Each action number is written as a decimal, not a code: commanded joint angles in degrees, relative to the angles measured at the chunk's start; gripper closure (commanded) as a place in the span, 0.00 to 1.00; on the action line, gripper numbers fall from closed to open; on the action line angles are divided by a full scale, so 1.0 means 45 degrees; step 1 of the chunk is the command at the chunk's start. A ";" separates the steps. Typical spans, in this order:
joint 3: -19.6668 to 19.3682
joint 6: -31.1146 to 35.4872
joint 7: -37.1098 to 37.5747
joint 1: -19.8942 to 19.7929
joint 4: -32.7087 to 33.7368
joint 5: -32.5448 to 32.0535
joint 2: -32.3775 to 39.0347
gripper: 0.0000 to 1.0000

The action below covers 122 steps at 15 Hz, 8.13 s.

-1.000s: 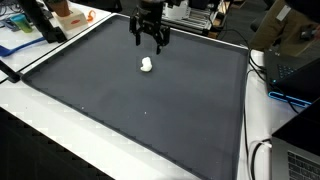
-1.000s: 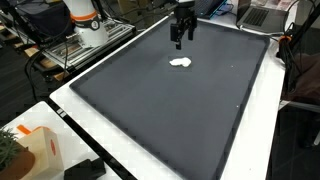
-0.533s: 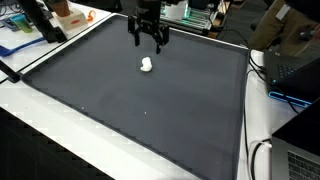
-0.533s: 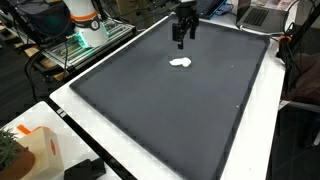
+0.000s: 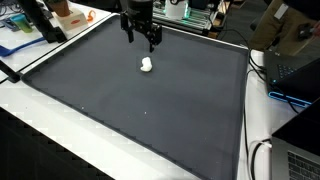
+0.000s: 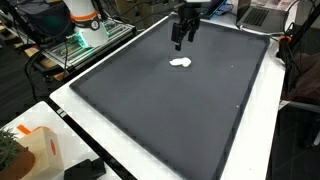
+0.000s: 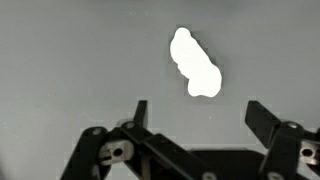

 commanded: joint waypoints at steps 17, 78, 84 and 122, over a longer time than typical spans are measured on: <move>-0.0318 -0.3228 0.0064 0.0422 0.3844 0.1368 0.2366 0.00; -0.1379 -0.7966 0.0418 -0.0887 0.8685 0.4346 0.5801 0.00; -0.1410 -0.4554 -0.0047 0.0169 0.5505 0.2136 0.2654 0.00; 0.0666 -0.4106 0.0448 0.0237 -0.5109 0.3809 -0.9060 0.00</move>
